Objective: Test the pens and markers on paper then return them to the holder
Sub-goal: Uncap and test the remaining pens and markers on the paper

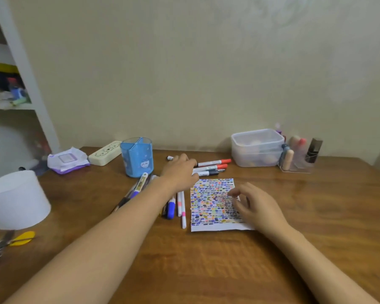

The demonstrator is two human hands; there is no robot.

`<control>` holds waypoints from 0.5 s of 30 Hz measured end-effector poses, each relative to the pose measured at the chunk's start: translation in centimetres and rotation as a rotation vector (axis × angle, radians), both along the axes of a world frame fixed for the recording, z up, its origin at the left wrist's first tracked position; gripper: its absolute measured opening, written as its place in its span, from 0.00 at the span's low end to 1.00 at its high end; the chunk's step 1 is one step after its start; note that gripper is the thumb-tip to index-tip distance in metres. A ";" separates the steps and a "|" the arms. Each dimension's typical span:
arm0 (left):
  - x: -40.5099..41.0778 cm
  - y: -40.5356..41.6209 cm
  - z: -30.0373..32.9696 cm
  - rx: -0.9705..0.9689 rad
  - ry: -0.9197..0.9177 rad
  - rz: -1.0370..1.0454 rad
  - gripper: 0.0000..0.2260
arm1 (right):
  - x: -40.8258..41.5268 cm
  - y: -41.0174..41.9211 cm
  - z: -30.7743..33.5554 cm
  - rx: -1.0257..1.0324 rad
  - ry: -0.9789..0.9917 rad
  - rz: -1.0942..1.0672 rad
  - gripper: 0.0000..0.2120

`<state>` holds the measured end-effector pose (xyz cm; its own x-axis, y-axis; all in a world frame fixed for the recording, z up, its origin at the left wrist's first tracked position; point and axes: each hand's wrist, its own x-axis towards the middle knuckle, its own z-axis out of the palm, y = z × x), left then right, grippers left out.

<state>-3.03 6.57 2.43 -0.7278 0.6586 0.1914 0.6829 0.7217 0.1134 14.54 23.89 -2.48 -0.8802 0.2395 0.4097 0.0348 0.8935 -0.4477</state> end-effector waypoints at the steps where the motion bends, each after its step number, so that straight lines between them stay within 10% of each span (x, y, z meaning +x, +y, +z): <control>1: -0.6 0.7 -0.1 -0.024 0.016 0.004 0.20 | 0.0 0.4 -0.1 -0.015 -0.005 0.012 0.08; 15: -3.8 2.0 -3.4 0.077 0.052 0.000 0.07 | -0.1 0.9 1.1 -0.007 -0.170 0.155 0.14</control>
